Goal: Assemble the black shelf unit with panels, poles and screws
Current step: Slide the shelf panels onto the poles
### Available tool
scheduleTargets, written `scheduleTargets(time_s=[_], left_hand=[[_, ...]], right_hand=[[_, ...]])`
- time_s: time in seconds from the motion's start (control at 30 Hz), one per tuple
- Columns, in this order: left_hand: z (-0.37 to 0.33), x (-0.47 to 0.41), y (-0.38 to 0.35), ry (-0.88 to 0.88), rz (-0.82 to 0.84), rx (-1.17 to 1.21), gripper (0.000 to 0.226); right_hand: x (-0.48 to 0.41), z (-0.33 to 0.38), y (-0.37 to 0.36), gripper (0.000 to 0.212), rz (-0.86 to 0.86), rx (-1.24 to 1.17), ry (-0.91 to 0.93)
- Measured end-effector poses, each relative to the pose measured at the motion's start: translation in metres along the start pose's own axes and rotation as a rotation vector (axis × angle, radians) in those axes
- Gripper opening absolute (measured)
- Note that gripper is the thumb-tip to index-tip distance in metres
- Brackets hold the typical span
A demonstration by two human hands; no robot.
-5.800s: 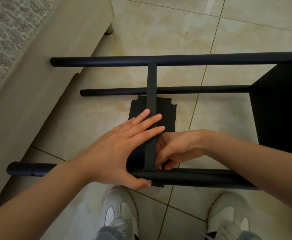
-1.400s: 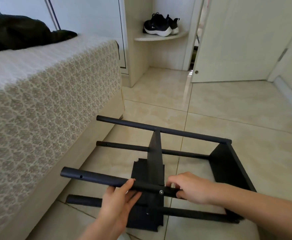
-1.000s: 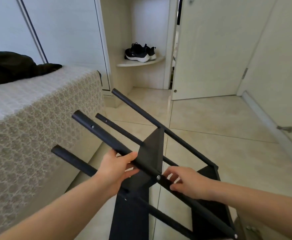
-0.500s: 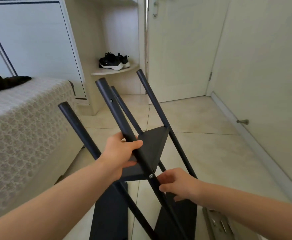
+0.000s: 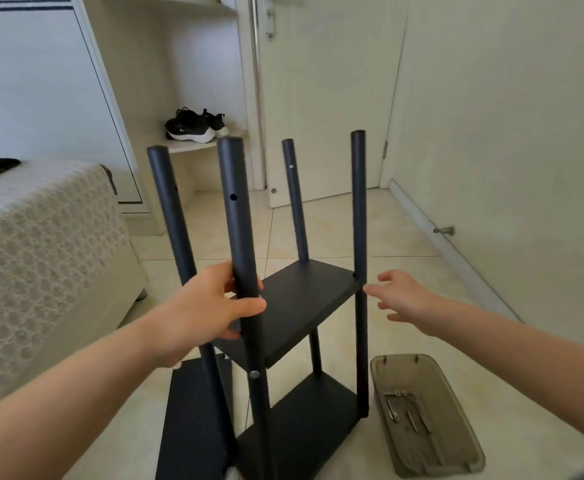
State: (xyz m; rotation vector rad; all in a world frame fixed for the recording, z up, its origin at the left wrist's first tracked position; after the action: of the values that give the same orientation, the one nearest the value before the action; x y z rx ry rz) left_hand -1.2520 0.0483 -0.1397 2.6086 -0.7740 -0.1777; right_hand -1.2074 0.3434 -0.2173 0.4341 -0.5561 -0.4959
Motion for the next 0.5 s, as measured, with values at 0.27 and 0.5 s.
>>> scheduleTargets(time_s=[0.27, 0.5], left_hand=[[0.002, 0.005, 0.012, -0.057, -0.018, -0.227, 0.021], [-0.002, -0.001, 0.019, -0.122, -0.196, -0.188, 0.03]], right_hand=[[-0.003, 0.007, 0.013, 0.057, -0.16, -0.143, 0.058], [-0.005, 0.009, 0.014, 0.04, -0.173, -0.159, 0.078]])
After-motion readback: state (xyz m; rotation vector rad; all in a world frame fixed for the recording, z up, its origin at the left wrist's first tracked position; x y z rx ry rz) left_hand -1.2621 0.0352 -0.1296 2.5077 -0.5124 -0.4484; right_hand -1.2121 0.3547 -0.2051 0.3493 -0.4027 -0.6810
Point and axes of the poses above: each hand's wrist, its own x-axis away from the middle knuckle, its own y-axis out of the back of the hand, z = x × y, the point moved 4 cm from there along -x, towards the middle knuckle, and after that the axes turned 6 degrees about -y, right-handed, at the moved point
